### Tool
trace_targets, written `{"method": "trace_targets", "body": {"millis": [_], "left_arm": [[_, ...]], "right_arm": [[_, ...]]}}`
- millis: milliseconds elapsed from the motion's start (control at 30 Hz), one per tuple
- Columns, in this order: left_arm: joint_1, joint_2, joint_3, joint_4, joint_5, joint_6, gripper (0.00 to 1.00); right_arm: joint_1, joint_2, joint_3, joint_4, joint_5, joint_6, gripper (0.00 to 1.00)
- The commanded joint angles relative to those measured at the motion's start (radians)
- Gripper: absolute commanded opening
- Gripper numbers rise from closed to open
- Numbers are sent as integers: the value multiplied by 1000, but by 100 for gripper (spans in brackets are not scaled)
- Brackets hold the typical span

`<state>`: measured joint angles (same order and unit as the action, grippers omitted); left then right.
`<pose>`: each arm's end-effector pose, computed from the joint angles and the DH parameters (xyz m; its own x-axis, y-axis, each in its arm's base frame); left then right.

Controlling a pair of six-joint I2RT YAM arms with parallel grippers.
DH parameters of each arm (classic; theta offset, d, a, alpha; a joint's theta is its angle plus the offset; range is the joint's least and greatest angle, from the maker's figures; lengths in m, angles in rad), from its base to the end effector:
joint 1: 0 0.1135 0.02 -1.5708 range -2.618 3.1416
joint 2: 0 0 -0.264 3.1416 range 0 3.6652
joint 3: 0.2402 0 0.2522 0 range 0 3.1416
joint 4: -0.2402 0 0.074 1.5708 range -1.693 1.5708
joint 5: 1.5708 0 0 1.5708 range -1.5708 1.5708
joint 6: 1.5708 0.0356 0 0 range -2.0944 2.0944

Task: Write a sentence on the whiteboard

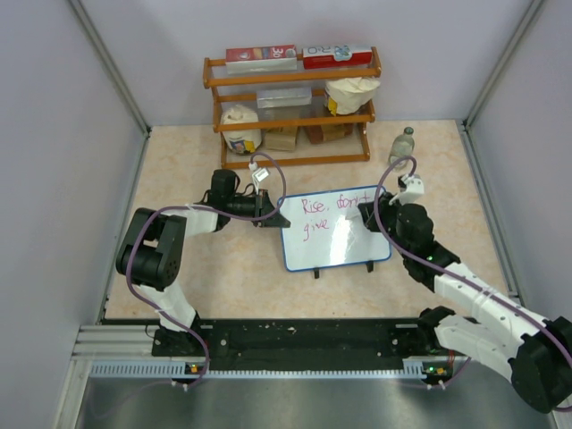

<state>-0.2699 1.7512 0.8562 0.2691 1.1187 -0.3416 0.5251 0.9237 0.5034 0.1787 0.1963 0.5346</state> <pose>0.3191 -0.1215 0.1672 -0.8064 0.0713 -0.5871 0.5826 0.2659 -0.7680 0.1893 0.1016 0.2529 -0.3452 0.3776 -0.8593 -0.1766 0.8730 0.4546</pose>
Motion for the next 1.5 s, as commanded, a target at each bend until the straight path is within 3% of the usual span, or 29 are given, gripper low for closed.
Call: {"method": "trace_targets", "body": {"millis": [0,700,1067,1467], "left_arm": [[-11,5,-37,-33,-106,76,0],[-11,5,-36,-34,-106,78,0],[-11,10,-34,-31,-106,76,0],[-11,7,-36,-28,-103,73,0]], "right_arm": [[-11,-17,-28,-2,-4,-19,0],[-11,-98,-135,-35,-72,16,0],[-11,-140,-60,18,-100,39,0],[-13,-36,32,41,-6,-8,0]]}}
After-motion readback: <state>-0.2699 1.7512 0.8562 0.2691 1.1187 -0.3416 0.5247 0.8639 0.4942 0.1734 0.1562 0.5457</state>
